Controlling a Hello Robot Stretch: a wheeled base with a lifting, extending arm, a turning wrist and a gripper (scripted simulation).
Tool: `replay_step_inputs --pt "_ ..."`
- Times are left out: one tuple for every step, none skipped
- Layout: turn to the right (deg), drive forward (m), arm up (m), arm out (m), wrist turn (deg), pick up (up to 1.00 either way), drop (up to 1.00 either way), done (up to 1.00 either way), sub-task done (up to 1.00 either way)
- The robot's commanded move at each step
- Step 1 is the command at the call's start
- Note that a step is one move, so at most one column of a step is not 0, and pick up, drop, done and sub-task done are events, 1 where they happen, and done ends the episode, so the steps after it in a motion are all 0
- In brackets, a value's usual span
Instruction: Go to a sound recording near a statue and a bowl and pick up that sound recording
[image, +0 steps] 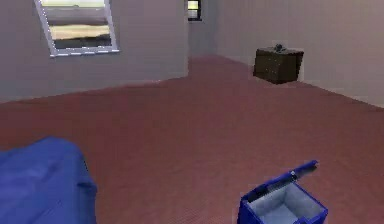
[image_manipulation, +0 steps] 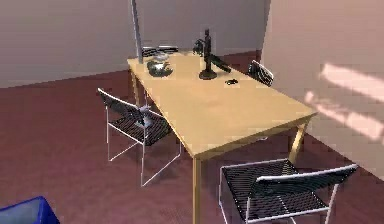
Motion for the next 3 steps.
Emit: replay_step_inputs --pt "45.0 0.00 0.00 0.00 0.0 0.00 0.00 0.00 0.00" --pt "6.0 0.00 0.00 0.00 0.0 0.00 0.00 0.00 0.00" --pt "0.0 1.00 0.00 0.00 0.0 0.00 0.00 0.00 0.00"
